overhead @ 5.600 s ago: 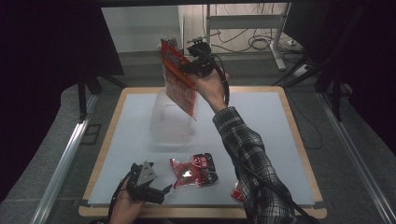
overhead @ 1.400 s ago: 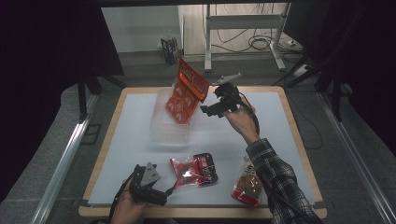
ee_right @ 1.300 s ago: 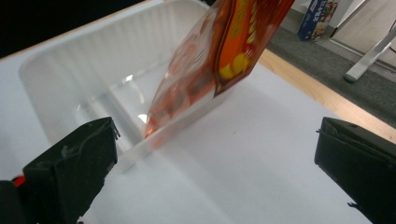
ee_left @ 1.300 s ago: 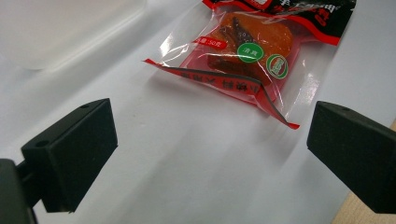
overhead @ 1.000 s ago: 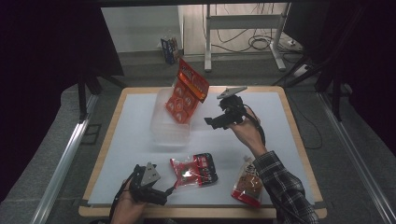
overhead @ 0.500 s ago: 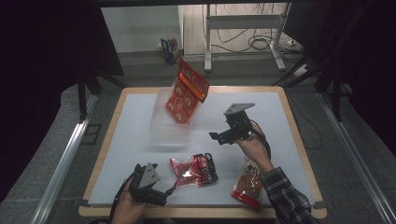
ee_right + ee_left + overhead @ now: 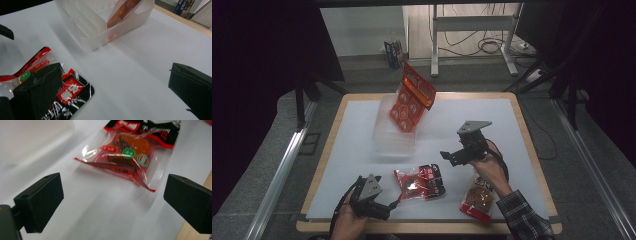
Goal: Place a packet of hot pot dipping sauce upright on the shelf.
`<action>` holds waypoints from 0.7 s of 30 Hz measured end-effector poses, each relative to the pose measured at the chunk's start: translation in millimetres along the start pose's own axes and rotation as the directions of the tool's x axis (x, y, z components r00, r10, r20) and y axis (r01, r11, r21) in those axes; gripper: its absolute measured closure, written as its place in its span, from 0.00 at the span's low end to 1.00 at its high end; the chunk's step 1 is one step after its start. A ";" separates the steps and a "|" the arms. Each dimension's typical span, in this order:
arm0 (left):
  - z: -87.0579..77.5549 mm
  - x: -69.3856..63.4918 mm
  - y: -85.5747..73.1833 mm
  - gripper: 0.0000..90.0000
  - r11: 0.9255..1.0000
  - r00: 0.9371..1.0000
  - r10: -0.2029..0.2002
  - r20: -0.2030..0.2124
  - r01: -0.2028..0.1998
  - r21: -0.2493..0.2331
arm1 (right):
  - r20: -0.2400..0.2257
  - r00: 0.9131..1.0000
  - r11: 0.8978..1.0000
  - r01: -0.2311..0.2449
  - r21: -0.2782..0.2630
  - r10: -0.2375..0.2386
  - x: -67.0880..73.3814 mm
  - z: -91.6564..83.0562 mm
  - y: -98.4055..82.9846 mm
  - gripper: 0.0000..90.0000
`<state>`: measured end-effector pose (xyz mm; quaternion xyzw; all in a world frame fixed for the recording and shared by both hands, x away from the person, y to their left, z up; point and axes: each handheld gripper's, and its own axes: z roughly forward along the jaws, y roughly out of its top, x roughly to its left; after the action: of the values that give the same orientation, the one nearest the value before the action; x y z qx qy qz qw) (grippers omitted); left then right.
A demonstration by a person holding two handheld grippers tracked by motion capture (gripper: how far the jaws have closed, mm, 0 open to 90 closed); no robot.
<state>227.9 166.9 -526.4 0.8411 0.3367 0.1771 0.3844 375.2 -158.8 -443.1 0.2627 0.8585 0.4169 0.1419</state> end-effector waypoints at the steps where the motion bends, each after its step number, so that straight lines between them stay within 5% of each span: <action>1: 0.2 0.1 0.2 0.02 1.000 1.000 -0.014 0.012 0.014 -0.002 | 0.000 1.000 1.000 -0.001 0.003 0.001 1.0 -1.4 -2.4 0.00; 10: -0.6 0.3 2.0 0.03 0.998 0.997 -0.056 0.048 0.056 -0.004 | 0.027 0.999 0.999 -0.023 -0.022 0.024 13.7 -11.7 -21.3 0.00; 21: -1.6 -2.4 6.5 0.10 0.999 0.999 -0.050 -0.006 0.051 0.004 | 0.027 0.995 0.993 -0.092 -0.067 0.094 23.5 -27.2 -43.8 0.00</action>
<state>228.1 162.9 -520.5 0.8327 0.3593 0.1689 0.3859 328.7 -185.4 -461.7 0.3037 0.8289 0.4473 0.1437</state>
